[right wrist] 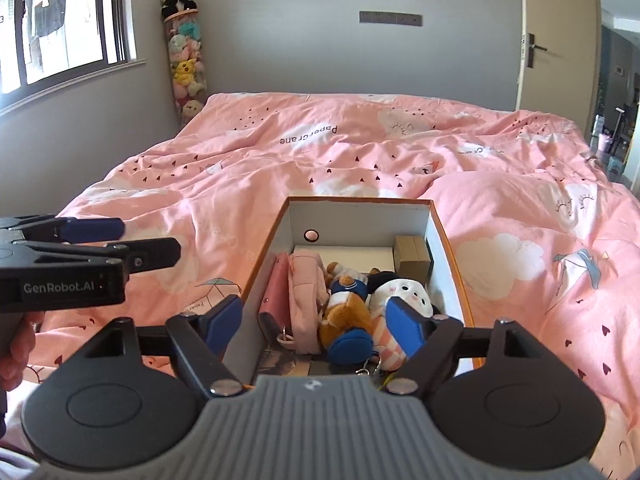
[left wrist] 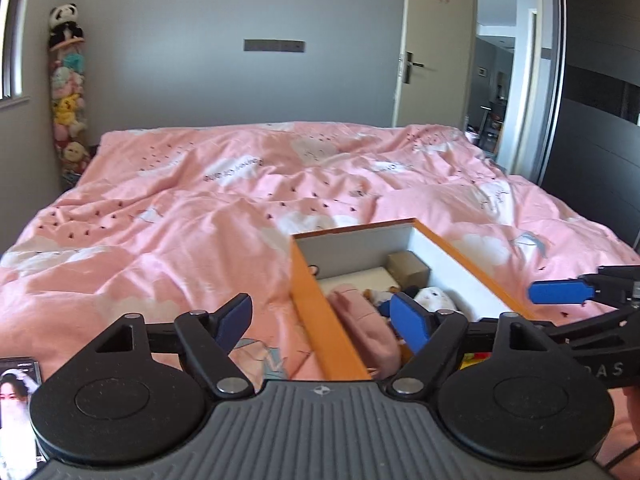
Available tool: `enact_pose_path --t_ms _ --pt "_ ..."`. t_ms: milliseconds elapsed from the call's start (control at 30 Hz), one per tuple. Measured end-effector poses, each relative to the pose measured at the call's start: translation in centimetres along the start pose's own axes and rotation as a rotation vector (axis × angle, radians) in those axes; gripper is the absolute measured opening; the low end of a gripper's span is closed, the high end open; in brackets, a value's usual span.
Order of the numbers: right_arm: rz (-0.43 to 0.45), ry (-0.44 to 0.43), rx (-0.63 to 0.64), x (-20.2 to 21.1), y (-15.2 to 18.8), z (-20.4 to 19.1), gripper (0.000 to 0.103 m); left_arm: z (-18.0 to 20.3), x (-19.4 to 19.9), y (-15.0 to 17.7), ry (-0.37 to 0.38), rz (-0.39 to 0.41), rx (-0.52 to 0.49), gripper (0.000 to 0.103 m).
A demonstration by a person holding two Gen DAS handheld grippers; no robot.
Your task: Organize objects
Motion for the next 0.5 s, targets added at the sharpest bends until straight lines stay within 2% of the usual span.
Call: enact_pose_path --t_ms 133,333,500 --pt "0.03 0.054 0.029 0.1 1.3 -1.1 0.084 -0.7 0.3 1.4 -0.113 0.006 -0.042 0.093" --pt "0.069 0.104 0.038 -0.6 2.7 -1.9 0.089 -1.4 0.0 3.2 -0.112 -0.024 -0.027 0.093" --pt "0.047 0.109 0.041 -2.1 4.1 -2.1 0.09 -1.9 -1.6 5.1 -0.123 -0.135 0.04 0.093"
Point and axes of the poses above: each gripper's, at about its wrist camera, not at the fingertips, and x roughly against the way its jaws point, z to its right, y to its underside, the point moved 5 cm from there along -x, roughly the way its jaws point, and after that the axes turned 5 degrees about y, right-handed, at the moved point
